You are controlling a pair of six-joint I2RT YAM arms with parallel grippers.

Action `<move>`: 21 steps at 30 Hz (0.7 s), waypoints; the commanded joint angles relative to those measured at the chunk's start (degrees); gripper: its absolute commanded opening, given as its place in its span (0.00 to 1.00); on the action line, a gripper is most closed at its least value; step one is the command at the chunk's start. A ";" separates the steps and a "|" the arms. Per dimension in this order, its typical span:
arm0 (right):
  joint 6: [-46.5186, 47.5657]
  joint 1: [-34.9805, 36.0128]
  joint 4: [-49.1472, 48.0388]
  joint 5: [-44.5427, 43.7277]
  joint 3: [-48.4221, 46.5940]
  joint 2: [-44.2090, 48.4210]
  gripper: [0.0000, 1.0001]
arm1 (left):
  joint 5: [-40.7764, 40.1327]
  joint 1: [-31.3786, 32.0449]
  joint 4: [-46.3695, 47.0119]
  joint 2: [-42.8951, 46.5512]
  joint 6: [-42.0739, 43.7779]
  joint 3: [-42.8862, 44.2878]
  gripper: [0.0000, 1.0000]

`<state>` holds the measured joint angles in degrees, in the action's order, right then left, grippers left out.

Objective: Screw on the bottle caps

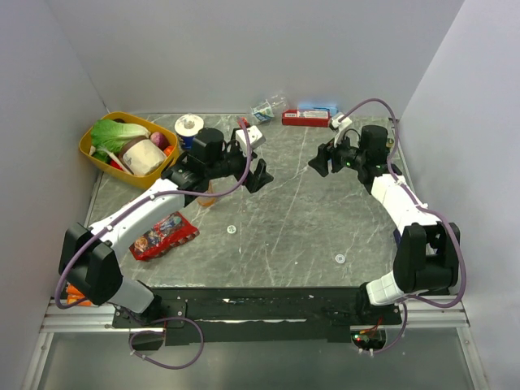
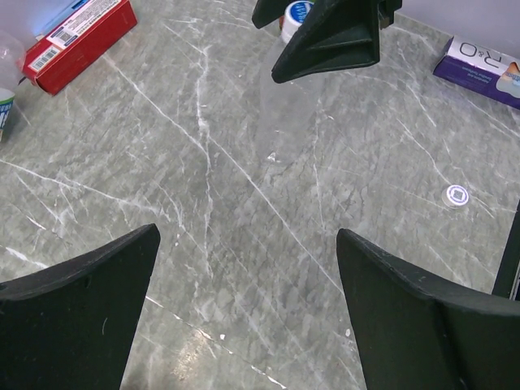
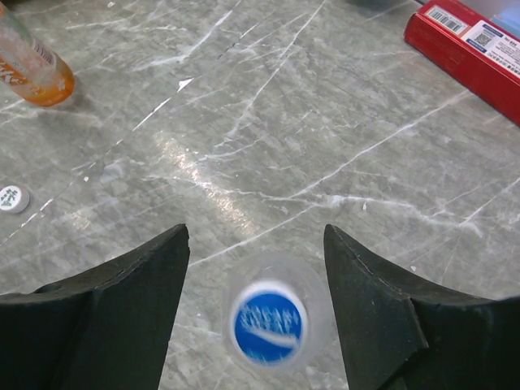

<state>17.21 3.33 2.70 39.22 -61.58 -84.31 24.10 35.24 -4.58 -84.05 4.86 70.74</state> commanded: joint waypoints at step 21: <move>0.28 5.53 4.07 -1.43 -18.64 1.61 0.99 | -16.05 -6.93 -0.08 6.61 -4.07 11.96 0.96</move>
<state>18.44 4.40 7.42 37.71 -72.44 -84.51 18.72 32.80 -5.93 -83.33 3.81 76.05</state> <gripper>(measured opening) 0.992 0.961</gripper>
